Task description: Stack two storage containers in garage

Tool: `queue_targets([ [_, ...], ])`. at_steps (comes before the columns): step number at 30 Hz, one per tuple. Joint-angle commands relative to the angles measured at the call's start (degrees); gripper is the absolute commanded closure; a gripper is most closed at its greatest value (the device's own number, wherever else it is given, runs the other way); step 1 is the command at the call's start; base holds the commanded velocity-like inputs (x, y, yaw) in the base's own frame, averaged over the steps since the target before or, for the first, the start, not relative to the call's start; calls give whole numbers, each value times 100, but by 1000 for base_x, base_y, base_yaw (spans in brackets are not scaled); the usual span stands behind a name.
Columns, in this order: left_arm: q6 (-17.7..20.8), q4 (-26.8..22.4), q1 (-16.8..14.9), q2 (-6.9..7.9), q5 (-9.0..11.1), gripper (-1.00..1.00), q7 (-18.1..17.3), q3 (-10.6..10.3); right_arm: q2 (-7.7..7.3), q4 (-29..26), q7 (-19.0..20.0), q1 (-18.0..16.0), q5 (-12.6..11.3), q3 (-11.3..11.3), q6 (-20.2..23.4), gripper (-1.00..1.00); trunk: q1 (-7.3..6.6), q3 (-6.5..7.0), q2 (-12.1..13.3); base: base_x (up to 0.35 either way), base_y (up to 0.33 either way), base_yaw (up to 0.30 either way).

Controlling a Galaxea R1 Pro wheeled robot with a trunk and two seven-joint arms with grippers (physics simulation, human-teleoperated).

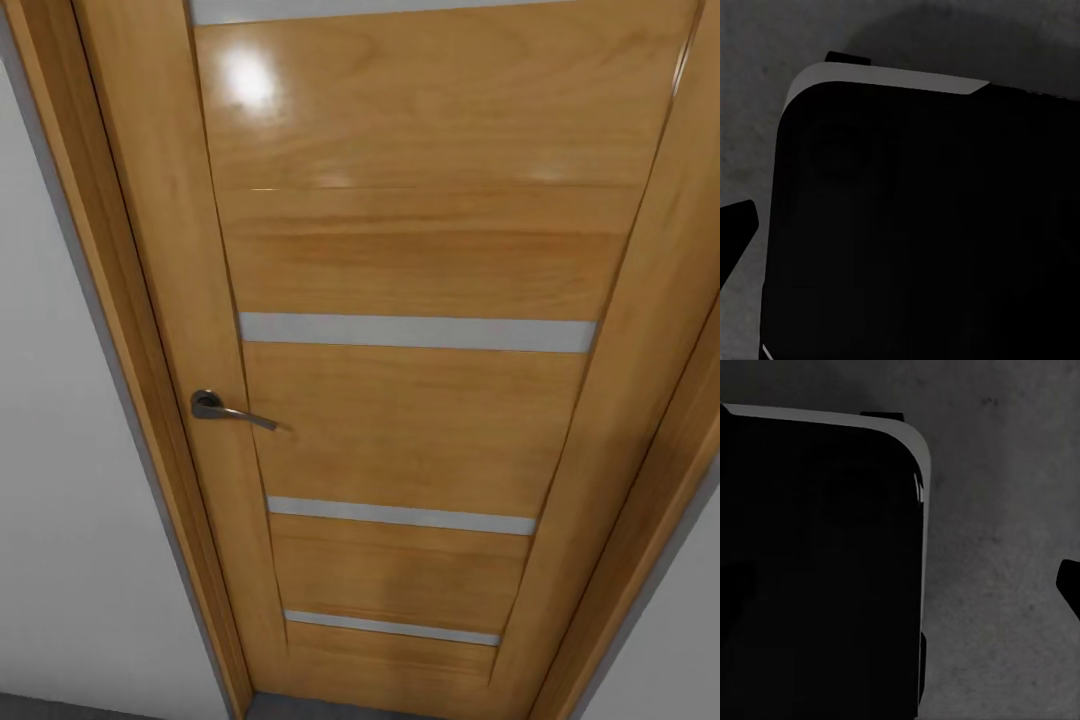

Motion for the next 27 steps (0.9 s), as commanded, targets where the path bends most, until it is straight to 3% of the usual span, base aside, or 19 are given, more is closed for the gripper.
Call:
queue_targets([
  [1, -9, 2, -1, 0, 47, -100, -28, 19, 2, 9, -6, -3, 7, 0, -29, -100, 0, -4, -2, 0, 0, 0],
  [15, -7, 2, -1, -9, 47, -100, -28, 19, -26, -64, -13, -3, -2, -13, -18, -100, 0, -4, -2, 0, 0, 0],
  [16, -10, 2, -1, -9, 44, -100, -28, 19, -84, -465, 2, -3, -35, -31, 57, -100, 0, -4, -2, 0, 0, 0],
  [18, -13, 2, -1, -9, 41, -100, -28, 19, -87, -491, 8, -3, -40, -32, 74, -100, 0, -4, -2, -46, 0, 0],
  [27, -15, 2, -1, -9, 41, -100, -28, 28, -75, -505, 9, -3, -48, -20, 78, -100, 0, -4, -2, -295, 0, 0],
])
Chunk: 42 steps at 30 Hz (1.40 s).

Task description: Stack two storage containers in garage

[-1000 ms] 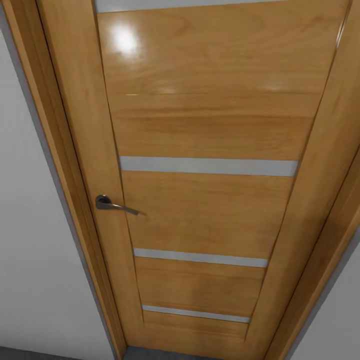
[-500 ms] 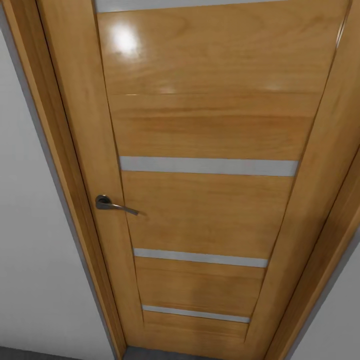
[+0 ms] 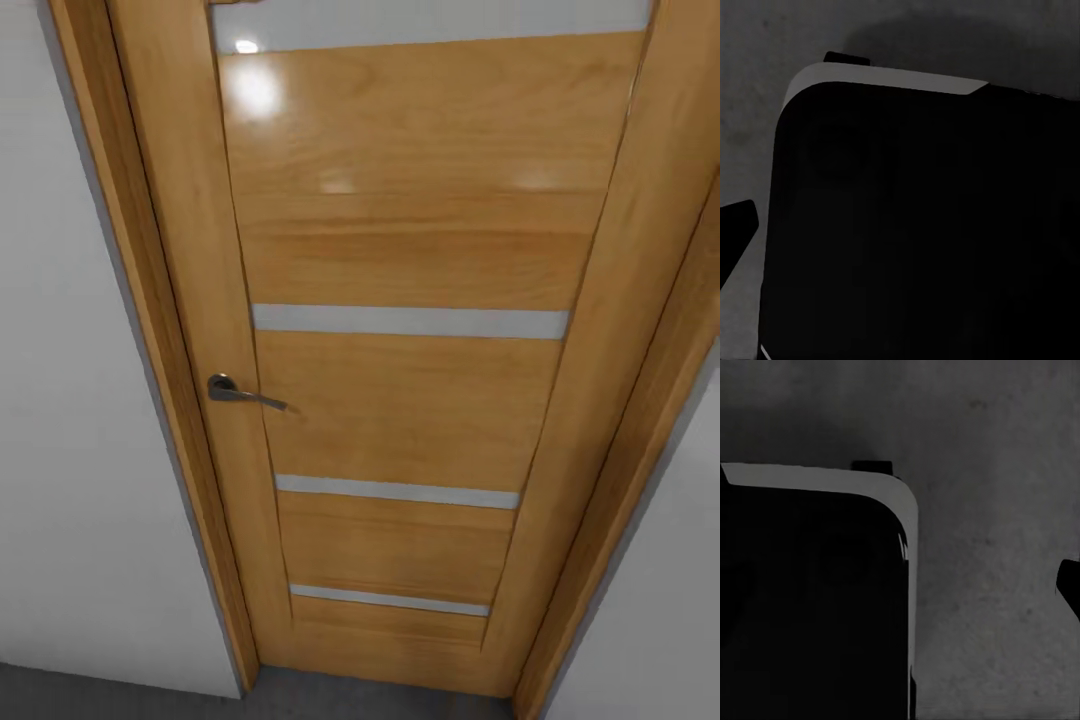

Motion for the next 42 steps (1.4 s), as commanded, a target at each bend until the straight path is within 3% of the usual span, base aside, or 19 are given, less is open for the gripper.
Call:
queue_targets([
  [1, -8, 0, -1, 0, 47, -100, -28, 20, 3, 3, -7, -2, 3, 5, -18, -100, -4, -5, -3, -342, 0, 0],
  [10, -8, 0, -1, 0, 46, -100, -28, 13, -16, -241, 1, -2, 50, -13, -2, -100, -4, -5, -3, -194, 0, 0],
  [11, -8, 0, -1, 0, 45, -100, -28, 12, -14, -856, -6, -10, 61, -18, 318, -100, -4, -5, -3, -10, 0, 0],
  [15, -8, 0, -1, 0, 45, -100, -28, 12, 21, -1834, -31, -174, 64, -21, 1322, -100, -4, -5, -3, -4, 0, 0],
  [19, -8, 0, -1, -6, 44, -100, -28, 12, 45, -2335, -68, -905, 21, -32, 2077, -100, -4, -5, -3, 0, 0, 0],
  [24, -8, 0, -1, -9, 44, -100, -28, 13, 81, -2186, -263, -1798, -3, -36, 2240, -100, -4, -5, -3, 0, 0, 0],
  [28, -8, 0, -1, -9, 44, -100, -28, 12, 129, -2052, -489, -2313, 11, -19, 2260, -100, -4, -5, -3, 0, 0, 0],
  [31, -8, 0, -1, -9, 44, -100, -28, 12, 284, -2009, -660, -2626, 17, -13, 2270, -100, -4, -5, -3, 0, 0, 0],
  [34, -8, 0, -1, -9, 44, -100, -28, 12, 579, -1994, -724, -2842, 21, -6, 2274, -100, -4, -5, -3, 0, 0, 0],
  [36, -8, 0, -1, -9, 44, -100, -28, 12, 921, -1990, -738, -3007, 28, 11, 2275, -100, -4, -5, -3, 0, 0, 0],
  [37, -8, 0, -1, -9, 44, -100, -28, 12, 1013, -1990, -740, -3058, 30, 26, 2275, -100, -4, -5, -3, 0, 0, 0],
  [39, -8, 0, -1, -9, 44, -100, -28, 12, 1326, -1988, -745, -3317, 59, 215, 2276, -100, -4, -5, -3, 0, 0, 0],
  [40, -8, 0, -1, -9, 44, -100, -28, 12, 1326, -1988, -746, -3394, 72, 294, 2276, -100, -4, -5, -3, 0, 0, 0],
  [42, -8, 0, -1, -9, 44, -100, -28, 12, 1326, -1985, -747, -3886, 124, 874, 2276, -100, -4, -5, -3, 0, 0, 0],
])
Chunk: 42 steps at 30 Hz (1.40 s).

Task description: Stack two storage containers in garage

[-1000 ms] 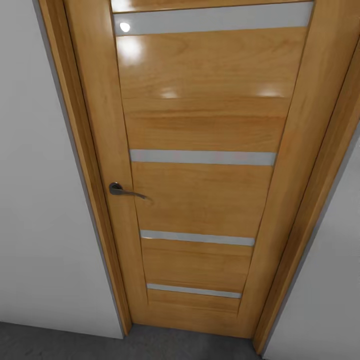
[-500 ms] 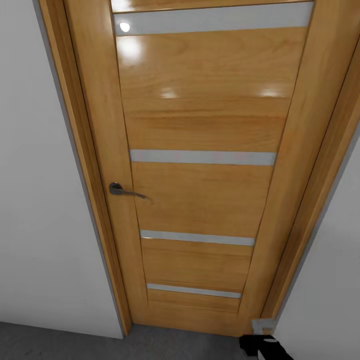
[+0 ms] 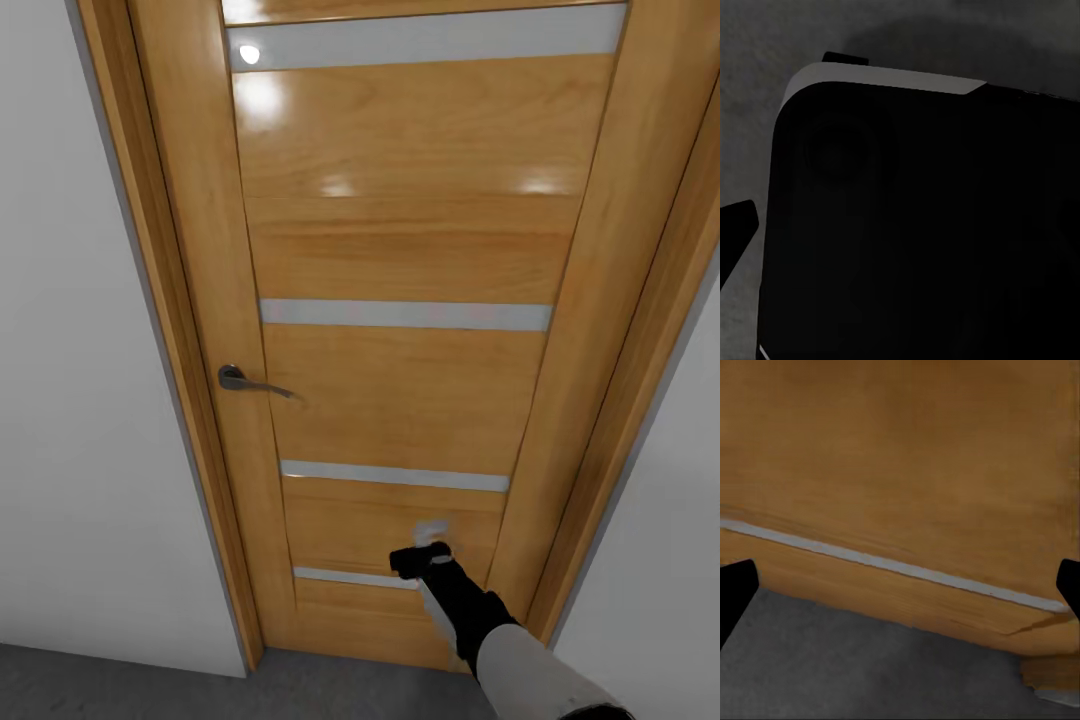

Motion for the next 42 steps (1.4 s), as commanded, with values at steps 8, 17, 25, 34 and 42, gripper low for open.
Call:
queue_targets([
  [8, -9, -1, -1, 7, 48, -100, -29, 20, 0, -587, 4, -655, 64, 1665, -349, -100, 0, -7, -3, 0, 0, 0],
  [17, -9, -8, -1, 26, 55, -100, -29, 27, 0, -726, -57, -682, 33, 2298, -749, -100, 0, -7, -3, 0, 0, 0],
  [25, -9, -9, -1, 11, 55, -100, -29, 21, 0, -721, -83, -685, 65, 2335, -861, -100, 0, -7, -3, 0, 0, 0],
  [34, -9, -9, -1, -4, 38, -100, -37, 20, 0, -69, -15, -1573, 307, 3385, -1107, -100, 0, -7, -3, 89, 0, 0],
  [42, -9, -9, -1, -6, 30, -100, -38, 20, 0, -50, -15, -1593, 323, 3406, -1075, -100, 0, -7, -3, 309, 0, 0],
])
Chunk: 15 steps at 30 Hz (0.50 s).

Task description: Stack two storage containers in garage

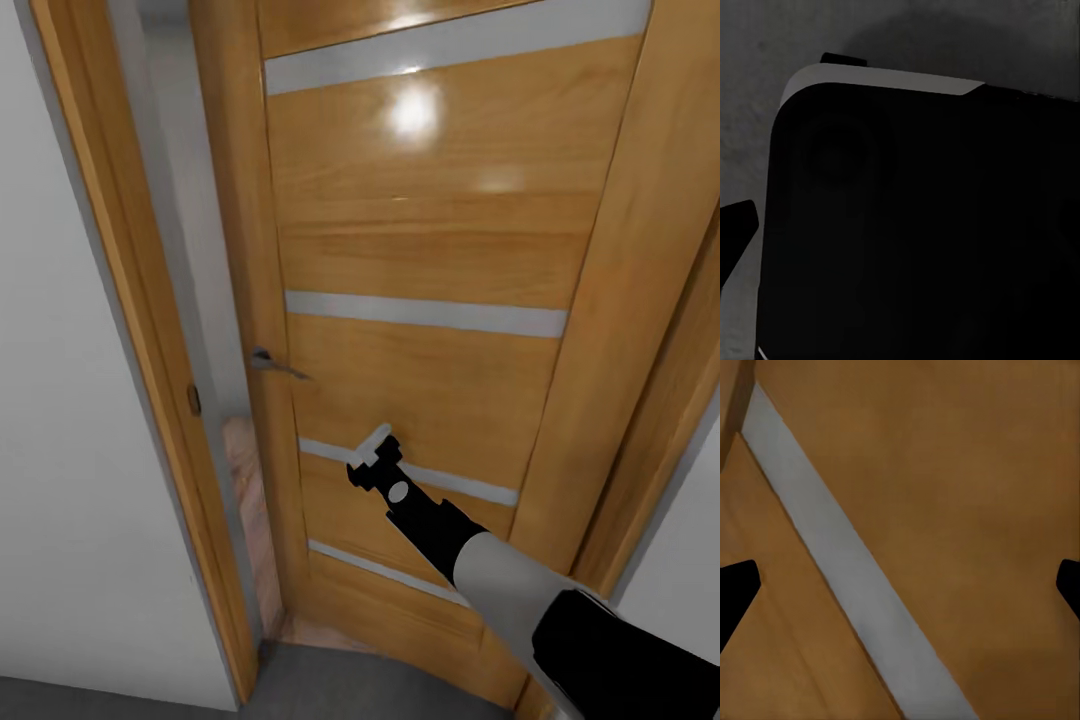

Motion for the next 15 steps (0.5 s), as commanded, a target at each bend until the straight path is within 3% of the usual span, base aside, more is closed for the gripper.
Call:
queue_targets([
  [1, -9, 1, 0, -1, 49, -100, -29, 19, 0, -1, -60, -10, 67, 36, 27, -100, 3, -4, -2, 320, 0, 0],
  [9, -9, 1, 0, -2, 52, -100, -29, 19, 0, 264, -61, -10, 70, 36, 36, -100, 3, -4, -2, 321, 0, 0],
  [15, -9, 1, 0, -3, 49, -100, -29, 19, 0, 1419, -61, -640, 23, -35, -328, -100, 3, -4, -2, 321, 0, 0],
])
